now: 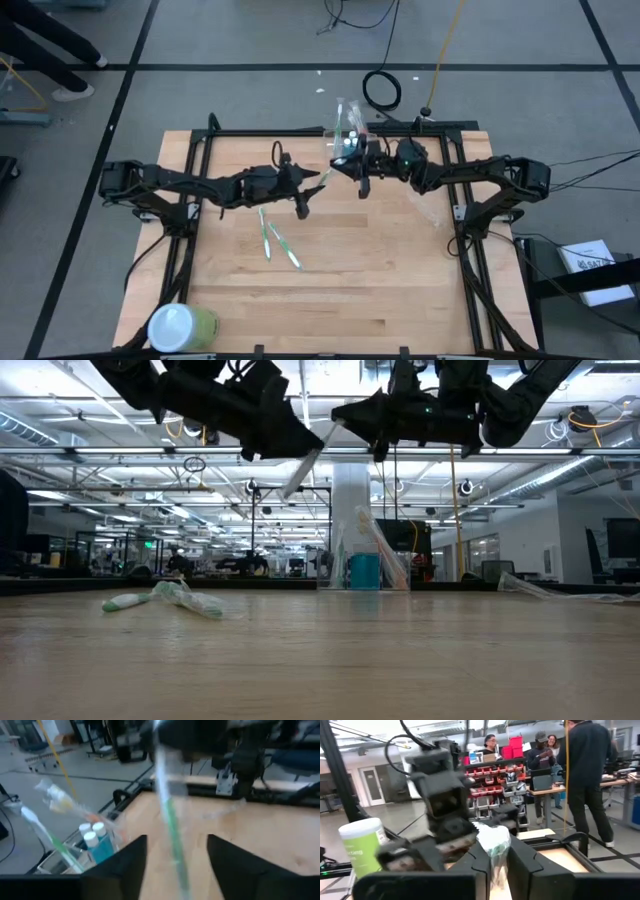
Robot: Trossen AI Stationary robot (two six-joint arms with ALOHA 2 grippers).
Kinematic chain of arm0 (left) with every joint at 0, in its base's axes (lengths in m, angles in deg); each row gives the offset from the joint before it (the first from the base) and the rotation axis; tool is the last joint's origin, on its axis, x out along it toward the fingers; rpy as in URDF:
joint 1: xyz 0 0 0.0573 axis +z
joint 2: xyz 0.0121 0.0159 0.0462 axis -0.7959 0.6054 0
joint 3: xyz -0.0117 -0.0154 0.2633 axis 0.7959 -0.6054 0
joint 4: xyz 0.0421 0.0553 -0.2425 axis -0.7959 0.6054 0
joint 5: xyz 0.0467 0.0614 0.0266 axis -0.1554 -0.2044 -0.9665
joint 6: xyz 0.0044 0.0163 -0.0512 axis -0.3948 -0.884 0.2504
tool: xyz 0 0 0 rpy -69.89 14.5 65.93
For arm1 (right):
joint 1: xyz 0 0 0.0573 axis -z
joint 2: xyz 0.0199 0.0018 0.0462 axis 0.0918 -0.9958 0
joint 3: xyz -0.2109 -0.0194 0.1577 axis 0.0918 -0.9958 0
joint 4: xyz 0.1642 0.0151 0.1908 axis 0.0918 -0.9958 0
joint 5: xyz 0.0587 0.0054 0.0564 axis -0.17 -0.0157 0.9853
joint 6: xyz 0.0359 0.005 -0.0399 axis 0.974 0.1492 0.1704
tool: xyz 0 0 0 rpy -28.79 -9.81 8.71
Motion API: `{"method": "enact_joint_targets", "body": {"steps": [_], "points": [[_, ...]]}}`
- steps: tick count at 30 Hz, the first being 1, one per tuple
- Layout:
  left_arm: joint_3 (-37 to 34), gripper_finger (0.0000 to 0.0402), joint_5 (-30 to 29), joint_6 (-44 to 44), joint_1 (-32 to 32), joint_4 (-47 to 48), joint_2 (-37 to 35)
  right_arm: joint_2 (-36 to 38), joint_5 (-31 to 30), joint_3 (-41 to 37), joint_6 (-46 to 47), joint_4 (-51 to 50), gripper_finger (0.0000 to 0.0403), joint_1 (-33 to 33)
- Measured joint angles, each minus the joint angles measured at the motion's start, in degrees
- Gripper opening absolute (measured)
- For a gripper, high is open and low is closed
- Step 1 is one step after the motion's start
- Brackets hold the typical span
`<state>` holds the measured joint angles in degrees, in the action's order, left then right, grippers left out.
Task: Pick & Place toothbrushing station
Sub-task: Put the green toothbrush into the transparent organizer
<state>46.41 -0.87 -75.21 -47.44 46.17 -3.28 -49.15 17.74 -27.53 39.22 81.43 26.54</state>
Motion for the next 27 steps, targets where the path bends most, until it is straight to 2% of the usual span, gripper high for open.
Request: {"method": "enact_joint_targets", "body": {"steps": [3, 6, 8, 11, 13, 17, 22, 27], "points": [[0.04, 0.0260, 0.00, 0.52, -0.80, -1.07, -1.92, -0.04, -1.92, -0.04, -0.44, 1.01, 0.0023, 1.31], [0.02, 0.0296, 0.04, 0.55, -1.60, 2.02, -5.26, -0.04, -3.18, 1.47, -3.01, -0.24, 0.0017, 3.49], [0.04, 0.0314, 0.01, 0.57, -2.07, 3.63, -7.51, -0.04, -3.03, 4.27, -3.26, -4.73, 0.0017, 5.50], [0.00, 0.0331, 0.02, 1.17, -2.23, 8.79, -11.55, -0.04, -3.10, 10.52, -7.19, -16.90, 0.0021, 8.33], [0.11, 0.0338, -0.02, 2.12, -2.16, 11.24, -13.47, -0.53, -3.78, 14.95, -11.42, -25.05, 0.0022, 9.94], [0.03, 0.0341, -0.08, 3.38, -2.16, 15.96, -15.31, -1.71, -8.37, 20.70, -18.18, -33.27, 0.0020, 12.86], [0.02, 0.0335, -0.20, 3.79, -2.09, 18.50, -15.17, -3.27, -12.13, 23.21, -19.97, -34.96, 0.0019, 17.22], [0.02, 0.0324, -3.95, 4.04, -2.07, 19.89, -15.11, -6.32, -10.98, 23.21, -17.89, -34.93, 0.0019, 20.09]]}}
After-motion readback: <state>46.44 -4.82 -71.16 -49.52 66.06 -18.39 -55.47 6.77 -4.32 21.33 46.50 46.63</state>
